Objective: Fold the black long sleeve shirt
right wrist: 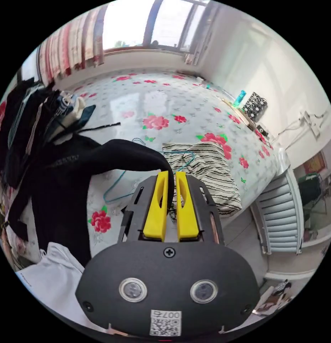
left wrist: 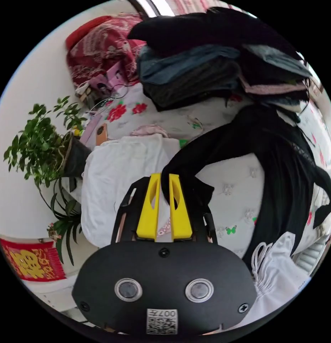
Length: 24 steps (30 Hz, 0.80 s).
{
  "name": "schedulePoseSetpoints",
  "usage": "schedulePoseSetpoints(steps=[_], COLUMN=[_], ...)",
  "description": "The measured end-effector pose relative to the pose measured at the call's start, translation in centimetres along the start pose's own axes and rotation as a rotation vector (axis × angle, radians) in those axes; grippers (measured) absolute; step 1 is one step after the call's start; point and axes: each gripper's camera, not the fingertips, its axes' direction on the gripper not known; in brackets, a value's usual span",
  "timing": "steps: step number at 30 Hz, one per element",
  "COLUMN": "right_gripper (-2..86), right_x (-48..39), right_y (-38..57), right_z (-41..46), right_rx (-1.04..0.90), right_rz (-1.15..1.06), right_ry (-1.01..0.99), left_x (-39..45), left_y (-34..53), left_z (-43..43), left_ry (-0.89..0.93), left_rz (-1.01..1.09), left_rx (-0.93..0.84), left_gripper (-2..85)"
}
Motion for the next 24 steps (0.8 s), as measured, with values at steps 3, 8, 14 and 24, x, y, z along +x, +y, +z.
schedulePoseSetpoints(steps=[3, 8, 14, 24], right_gripper=[4.1, 4.8, 5.0, 6.6], right_x=[2.1, -2.1, -7.2, -7.3], right_y=[2.7, 12.0, 22.1, 28.6], right_z=[-0.5, 2.6, 4.8, 8.2], right_rx=[0.037, -0.091, -0.272, -0.408], right_rz=[0.098, -0.003, -0.156, -0.195], right_ry=[-0.281, -0.484, -0.497, -0.562], left_x=[0.4, 12.9, 21.7, 24.3], left_y=[1.8, 9.5, 15.5, 20.8], left_z=[-1.5, 0.6, 1.5, 0.6], left_ry=[0.109, 0.447, 0.624, 0.628], left_rz=[-0.015, 0.339, 0.654, 0.821], left_rx=[0.101, 0.052, -0.018, -0.035], left_gripper=[3.8, 4.0, 5.3, 9.5])
